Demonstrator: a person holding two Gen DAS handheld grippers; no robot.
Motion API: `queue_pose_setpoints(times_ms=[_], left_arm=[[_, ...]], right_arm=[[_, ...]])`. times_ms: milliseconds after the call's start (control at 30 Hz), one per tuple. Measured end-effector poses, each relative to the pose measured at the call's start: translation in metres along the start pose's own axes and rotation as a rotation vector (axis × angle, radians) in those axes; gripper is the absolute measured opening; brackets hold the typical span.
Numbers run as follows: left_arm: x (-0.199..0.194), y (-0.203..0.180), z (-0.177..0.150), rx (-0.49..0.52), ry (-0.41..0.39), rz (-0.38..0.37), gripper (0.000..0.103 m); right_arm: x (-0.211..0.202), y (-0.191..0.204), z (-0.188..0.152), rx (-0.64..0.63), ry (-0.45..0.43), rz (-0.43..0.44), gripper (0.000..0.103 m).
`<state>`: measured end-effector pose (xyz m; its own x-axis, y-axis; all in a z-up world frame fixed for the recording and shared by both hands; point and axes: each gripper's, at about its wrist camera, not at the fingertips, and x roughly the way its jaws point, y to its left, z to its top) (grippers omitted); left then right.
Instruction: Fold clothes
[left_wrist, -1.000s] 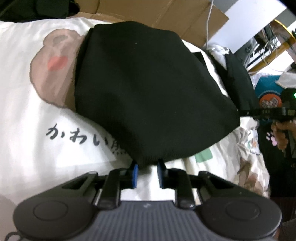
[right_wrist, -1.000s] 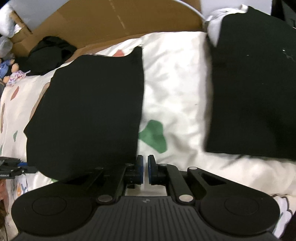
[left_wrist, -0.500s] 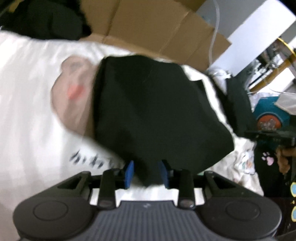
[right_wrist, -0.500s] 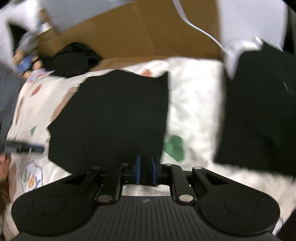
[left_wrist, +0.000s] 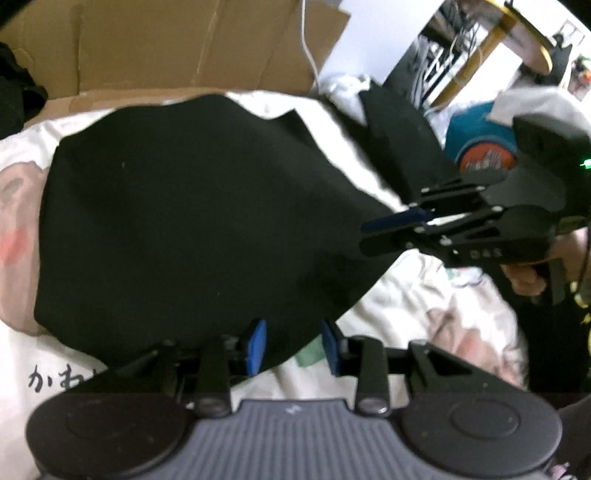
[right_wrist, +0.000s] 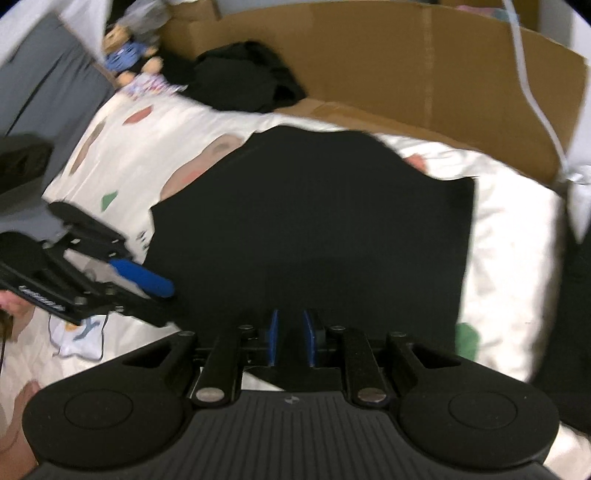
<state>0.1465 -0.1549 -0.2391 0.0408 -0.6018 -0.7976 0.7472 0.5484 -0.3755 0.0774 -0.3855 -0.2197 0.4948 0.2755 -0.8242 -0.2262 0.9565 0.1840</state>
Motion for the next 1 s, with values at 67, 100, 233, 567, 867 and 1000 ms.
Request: queue_pose_setpoints(times_ms=[67, 100, 233, 567, 867, 1000], left_arm=[[0.008, 0.002, -0.001, 0.015, 0.022, 0.011, 0.035], [0.010, 0.004, 0.000, 0.019, 0.025, 0.019, 0.033], [0.011, 0.001, 0.008, 0.021, 0.011, 0.012, 0.033], [0.026, -0.006, 0.010, 0.074, 0.062, 0.001, 0.029], [0.003, 0.044, -0.005, -0.057, 0.021, 0.031, 0.017], [0.007, 0.047, -0.003, -0.075, 0.015, 0.038, 0.016]], right_arm=[[0.009, 0.007, -0.005, -0.035, 0.015, -0.008, 0.029], [0.011, 0.009, -0.005, -0.042, 0.015, -0.012, 0.030], [0.017, 0.020, 0.000, -0.076, -0.004, 0.001, 0.030], [0.030, 0.037, -0.007, -0.202, 0.081, -0.035, 0.030], [0.019, -0.007, -0.021, -0.212, 0.120, -0.102, 0.030], [0.015, -0.019, -0.026, -0.216, 0.138, -0.126, 0.030]])
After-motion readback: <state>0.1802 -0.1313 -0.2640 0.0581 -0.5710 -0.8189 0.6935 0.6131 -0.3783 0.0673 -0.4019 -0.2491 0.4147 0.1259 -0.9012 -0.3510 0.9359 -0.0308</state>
